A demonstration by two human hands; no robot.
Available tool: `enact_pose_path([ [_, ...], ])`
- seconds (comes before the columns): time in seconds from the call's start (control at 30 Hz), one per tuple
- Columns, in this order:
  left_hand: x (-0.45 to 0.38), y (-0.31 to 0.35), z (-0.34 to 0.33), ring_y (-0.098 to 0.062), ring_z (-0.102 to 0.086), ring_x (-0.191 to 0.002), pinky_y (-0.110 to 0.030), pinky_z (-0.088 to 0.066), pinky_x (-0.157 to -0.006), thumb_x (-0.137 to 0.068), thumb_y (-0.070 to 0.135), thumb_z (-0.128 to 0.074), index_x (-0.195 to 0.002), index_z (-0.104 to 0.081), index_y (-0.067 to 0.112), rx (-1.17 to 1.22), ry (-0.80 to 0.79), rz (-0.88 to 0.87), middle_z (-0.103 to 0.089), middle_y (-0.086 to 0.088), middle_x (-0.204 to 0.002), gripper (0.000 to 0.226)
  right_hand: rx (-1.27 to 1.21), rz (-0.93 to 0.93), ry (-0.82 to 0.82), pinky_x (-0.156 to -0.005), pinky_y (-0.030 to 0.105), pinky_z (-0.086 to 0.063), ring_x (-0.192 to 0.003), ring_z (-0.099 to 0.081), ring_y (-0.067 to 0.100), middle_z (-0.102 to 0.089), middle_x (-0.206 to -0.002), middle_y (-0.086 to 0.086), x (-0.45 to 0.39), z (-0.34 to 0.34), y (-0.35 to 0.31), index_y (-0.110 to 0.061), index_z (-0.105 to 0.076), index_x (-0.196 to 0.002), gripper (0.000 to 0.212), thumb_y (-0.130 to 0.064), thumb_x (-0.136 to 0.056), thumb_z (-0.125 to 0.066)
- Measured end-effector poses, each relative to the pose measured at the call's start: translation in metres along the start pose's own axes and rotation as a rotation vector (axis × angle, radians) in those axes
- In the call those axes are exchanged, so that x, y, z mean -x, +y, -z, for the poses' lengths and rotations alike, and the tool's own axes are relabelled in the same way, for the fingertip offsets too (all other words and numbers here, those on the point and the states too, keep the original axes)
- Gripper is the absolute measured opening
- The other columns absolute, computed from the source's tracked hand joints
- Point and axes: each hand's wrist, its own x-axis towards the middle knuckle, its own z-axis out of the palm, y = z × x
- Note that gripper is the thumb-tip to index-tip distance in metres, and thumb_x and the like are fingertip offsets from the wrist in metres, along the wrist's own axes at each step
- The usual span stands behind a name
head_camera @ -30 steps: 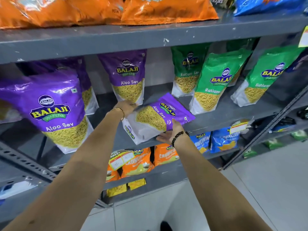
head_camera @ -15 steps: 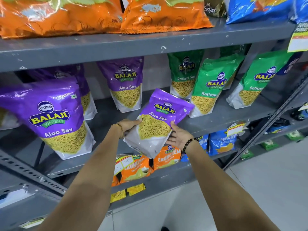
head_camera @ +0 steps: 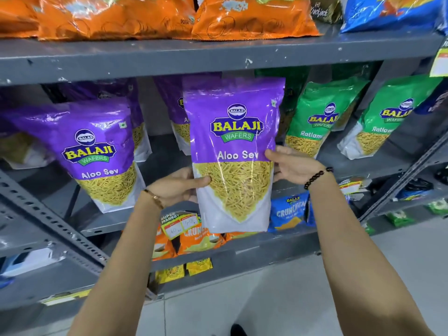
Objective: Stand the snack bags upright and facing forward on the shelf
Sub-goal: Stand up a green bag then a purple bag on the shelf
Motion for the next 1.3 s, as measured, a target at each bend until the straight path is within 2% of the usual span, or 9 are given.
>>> enact_pose_path([
  [0.17, 0.022, 0.012, -0.008, -0.003, -0.07, -0.087, -0.017, -0.057, -0.065, -0.043, 0.057, -0.081, -0.105, -0.058, 0.025, -0.079, -0.072, -0.062, -0.076, 0.015, -0.09, 0.073, -0.017, 0.091, -0.161, -0.051, 0.023, -0.057, -0.06, -0.07, 0.007, -0.076, -0.073, -0.005, 0.006, -0.001, -0.011, -0.024, -0.075, -0.081, 0.048, -0.048, -0.042, -0.087],
  [0.3, 0.022, 0.014, -0.004, -0.004, -0.07, -0.09, -0.018, -0.057, -0.068, -0.051, 0.051, -0.078, -0.105, -0.06, 0.026, -0.079, -0.095, -0.059, -0.075, 0.013, -0.094, 0.063, 0.004, 0.074, -0.175, -0.055, 0.025, -0.059, -0.065, -0.07, 0.009, -0.077, -0.079, -0.003, -0.001, 0.002, -0.008, -0.017, -0.065, -0.097, 0.067, -0.049, -0.042, -0.086],
  [0.43, 0.007, 0.002, 0.006, -0.006, -0.069, -0.093, -0.02, -0.058, -0.071, -0.051, 0.047, -0.082, -0.105, -0.062, 0.024, -0.045, -0.024, -0.039, -0.075, 0.011, -0.097, 0.062, 0.056, 0.057, -0.133, -0.06, 0.026, -0.06, -0.068, -0.071, 0.009, -0.077, -0.08, -0.003, -0.017, 0.003, 0.0, -0.018, -0.067, -0.094, 0.064, -0.048, -0.041, -0.087],
  [0.53, -0.015, -0.007, 0.02, -0.007, -0.069, -0.093, -0.02, -0.057, -0.074, -0.056, 0.03, -0.084, -0.106, -0.061, 0.023, -0.035, 0.128, -0.073, -0.075, 0.012, -0.096, 0.056, 0.03, 0.079, -0.019, -0.065, 0.025, -0.06, -0.07, -0.071, 0.007, -0.077, -0.078, -0.005, -0.037, 0.0, 0.005, -0.017, -0.07, -0.087, 0.05, -0.04, -0.045, -0.085],
  [0.67, -0.044, -0.013, 0.046, -0.002, -0.069, -0.081, -0.021, -0.057, -0.072, -0.075, -0.007, -0.065, -0.098, -0.061, 0.02, -0.109, 0.357, -0.127, -0.076, 0.016, -0.083, 0.036, 0.002, 0.145, 0.149, -0.079, 0.026, -0.052, -0.069, -0.069, 0.001, -0.076, -0.071, -0.012, -0.076, -0.009, 0.012, -0.012, -0.063, -0.088, 0.01, -0.006, -0.082, -0.06],
  [0.83, -0.064, -0.036, 0.066, 0.007, -0.064, -0.067, -0.013, -0.053, -0.069, -0.074, -0.014, -0.062, -0.095, -0.06, 0.01, -0.216, 0.589, -0.159, -0.073, 0.02, -0.068, 0.032, 0.018, 0.14, 0.234, -0.076, 0.02, -0.049, -0.068, -0.065, -0.004, -0.073, -0.077, -0.012, -0.105, -0.021, 0.03, -0.013, -0.062, -0.092, 0.021, 0.005, -0.086, -0.052],
  [1.0, -0.059, -0.066, 0.058, 0.008, -0.062, -0.075, -0.007, -0.051, -0.068, -0.076, -0.022, -0.055, -0.118, -0.048, -0.004, -0.105, 0.696, -0.113, -0.057, 0.002, -0.099, 0.047, 0.015, 0.031, 0.241, -0.063, 0.006, -0.051, -0.089, -0.059, 0.004, -0.053, -0.118, 0.005, -0.102, -0.016, 0.056, -0.004, -0.039, -0.135, 0.053, 0.01, -0.085, -0.051],
  [1.13, -0.057, -0.092, 0.032, -0.015, -0.048, -0.104, -0.018, -0.045, -0.081, -0.059, 0.0, -0.077, -0.116, -0.05, 0.002, -0.186, 0.764, 0.028, -0.056, 0.0, -0.105, 0.063, 0.106, -0.078, 0.198, -0.102, 0.03, -0.042, -0.127, -0.043, 0.023, -0.041, -0.143, 0.012, -0.102, -0.022, 0.088, -0.004, -0.028, -0.142, 0.075, 0.018, -0.076, -0.058],
  [1.3, -0.068, -0.09, 0.009, -0.014, -0.05, -0.11, -0.028, -0.042, -0.092, -0.066, 0.003, -0.077, -0.125, -0.047, 0.005, -0.198, 0.894, 0.078, -0.058, -0.004, -0.119, 0.067, 0.149, 0.012, 0.211, -0.077, 0.009, -0.05, -0.114, -0.049, 0.016, -0.051, -0.128, 0.005, -0.112, -0.044, 0.103, -0.007, -0.037, -0.137, 0.073, 0.019, -0.073, -0.061],
])
